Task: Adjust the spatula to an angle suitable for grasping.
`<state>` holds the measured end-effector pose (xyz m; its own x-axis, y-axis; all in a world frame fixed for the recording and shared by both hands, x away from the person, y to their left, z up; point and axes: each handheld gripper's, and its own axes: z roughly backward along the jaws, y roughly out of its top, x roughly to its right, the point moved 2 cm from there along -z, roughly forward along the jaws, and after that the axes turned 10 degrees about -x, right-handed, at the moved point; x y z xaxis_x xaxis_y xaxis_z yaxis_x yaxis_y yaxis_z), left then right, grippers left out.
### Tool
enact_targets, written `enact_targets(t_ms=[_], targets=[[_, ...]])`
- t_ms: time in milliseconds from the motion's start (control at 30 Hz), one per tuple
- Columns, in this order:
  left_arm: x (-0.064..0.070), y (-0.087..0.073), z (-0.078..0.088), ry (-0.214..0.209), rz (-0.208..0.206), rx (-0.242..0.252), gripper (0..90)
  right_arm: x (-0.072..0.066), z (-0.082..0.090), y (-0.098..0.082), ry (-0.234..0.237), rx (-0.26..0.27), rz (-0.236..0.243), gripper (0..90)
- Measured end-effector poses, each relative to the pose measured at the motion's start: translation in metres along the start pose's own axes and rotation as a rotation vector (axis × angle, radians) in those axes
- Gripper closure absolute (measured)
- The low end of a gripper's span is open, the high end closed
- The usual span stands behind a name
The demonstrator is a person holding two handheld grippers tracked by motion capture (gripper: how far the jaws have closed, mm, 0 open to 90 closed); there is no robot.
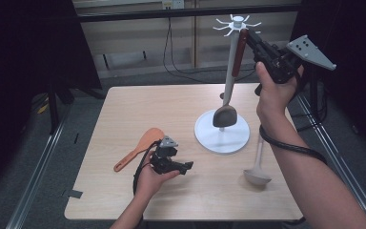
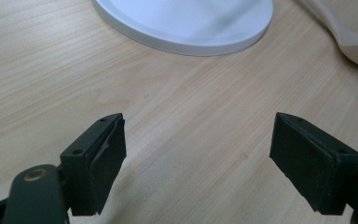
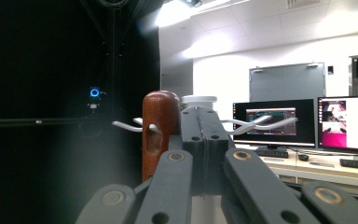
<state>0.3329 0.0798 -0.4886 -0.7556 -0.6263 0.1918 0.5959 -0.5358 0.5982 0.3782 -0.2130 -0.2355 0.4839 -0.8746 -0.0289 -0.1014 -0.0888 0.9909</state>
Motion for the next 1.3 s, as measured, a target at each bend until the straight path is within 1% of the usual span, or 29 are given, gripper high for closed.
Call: enact_targets(t_ms=[33, 167, 233, 300, 333, 367, 400, 433, 467, 567, 600, 667, 733, 767, 800, 867, 900, 1000, 1033, 1133, 1167, 1200, 1233, 1267, 1300], targets=[[0.000, 0.000, 0.000, 0.002, -0.008, -0.003, 18.3, -0.002, -0.001, 0.000, 0.002, -0.002, 0.003, 90.0], [0.000, 0.000, 0.000, 0.003, -0.007, -0.003, 18.3, -0.005, -0.003, -0.001, 0.008, 0.001, -0.001, 90.0], [0.000, 0.000, 0.000, -0.002, -0.004, 0.000, 18.3, -0.006, -0.004, -0.001, 0.003, 0.000, 0.001, 90.0], [0.000, 0.000, 0.001, 0.004, -0.009, -0.007, 18.3, -0.009, -0.006, -0.001, 0.007, 0.003, -0.004, 90.0], [0.000, 0.000, 0.001, 0.002, -0.008, -0.003, 18.4, -0.009, -0.006, -0.001, 0.008, -0.001, 0.003, 90.0], [0.000, 0.000, 0.000, 0.000, -0.008, 0.000, 18.3, -0.011, -0.007, -0.001, 0.010, 0.001, -0.006, 90.0], [0.000, 0.000, 0.001, 0.005, -0.008, -0.004, 18.3, -0.011, -0.008, -0.001, 0.009, -0.002, 0.002, 90.0], [0.000, 0.000, 0.001, 0.002, -0.004, 0.000, 18.3, -0.012, -0.008, -0.001, 0.008, -0.002, -0.003, 90.0], [0.000, 0.001, 0.001, 0.002, -0.008, 0.002, 18.3, -0.012, -0.009, -0.001, 0.010, -0.007, 0.003, 90.0], [0.000, 0.001, 0.001, 0.000, -0.008, 0.000, 18.3, -0.013, -0.011, -0.003, 0.017, -0.018, -0.001, 90.0], [0.000, 0.001, 0.001, 0.003, -0.009, -0.001, 18.3, -0.014, -0.012, -0.003, 0.009, -0.020, 0.003, 90.0], [0.000, 0.001, 0.001, 0.008, -0.011, -0.002, 18.3, -0.015, -0.011, -0.003, 0.011, -0.022, 0.017, 90.0], [0.000, 0.001, 0.001, 0.009, -0.010, 0.004, 18.3, -0.015, -0.010, -0.003, 0.011, -0.020, 0.010, 90.0], [0.000, 0.001, 0.002, 0.003, -0.012, 0.003, 18.3, -0.015, -0.010, -0.004, 0.005, -0.023, 0.012, 90.0], [0.000, 0.001, 0.003, 0.011, -0.014, -0.002, 18.3, -0.014, -0.008, -0.005, -0.001, -0.022, 0.009, 90.0], [0.001, 0.001, 0.003, 0.012, -0.015, 0.002, 18.3, -0.012, -0.005, -0.007, -0.008, -0.018, 0.001, 90.0], [0.001, 0.001, 0.003, 0.007, -0.016, 0.000, 18.3, -0.012, -0.004, -0.009, -0.016, -0.026, 0.007, 90.0], [0.001, 0.001, 0.003, 0.006, -0.013, 0.004, 18.4, -0.010, -0.001, -0.011, -0.019, -0.029, 0.008, 90.0], [0.002, 0.001, 0.004, 0.012, -0.007, 0.008, 18.4, -0.006, 0.001, -0.014, -0.032, -0.038, -0.002, 90.0], [0.002, 0.001, 0.004, 0.015, -0.013, 0.004, 18.4, 0.001, 0.004, -0.015, -0.057, -0.040, -0.019, 90.0], [0.002, 0.001, 0.004, 0.011, -0.009, 0.007, 18.4, 0.003, 0.006, -0.013, -0.066, -0.027, -0.032, 90.0], [0.001, 0.001, 0.003, 0.013, -0.012, 0.006, 18.4, 0.005, 0.007, -0.011, -0.066, -0.018, -0.039, 90.0], [0.001, 0.001, 0.003, 0.013, -0.012, 0.006, 18.4, 0.005, 0.007, -0.011, -0.066, -0.018, -0.039, 90.0], [0.000, 0.001, 0.003, 0.010, -0.014, -0.003, 18.5, 0.005, 0.007, -0.006, -0.065, -0.004, -0.028, 90.0], [0.000, 0.001, 0.002, 0.006, -0.014, 0.000, 18.4, 0.004, 0.008, -0.004, -0.063, -0.008, -0.012, 90.0]])
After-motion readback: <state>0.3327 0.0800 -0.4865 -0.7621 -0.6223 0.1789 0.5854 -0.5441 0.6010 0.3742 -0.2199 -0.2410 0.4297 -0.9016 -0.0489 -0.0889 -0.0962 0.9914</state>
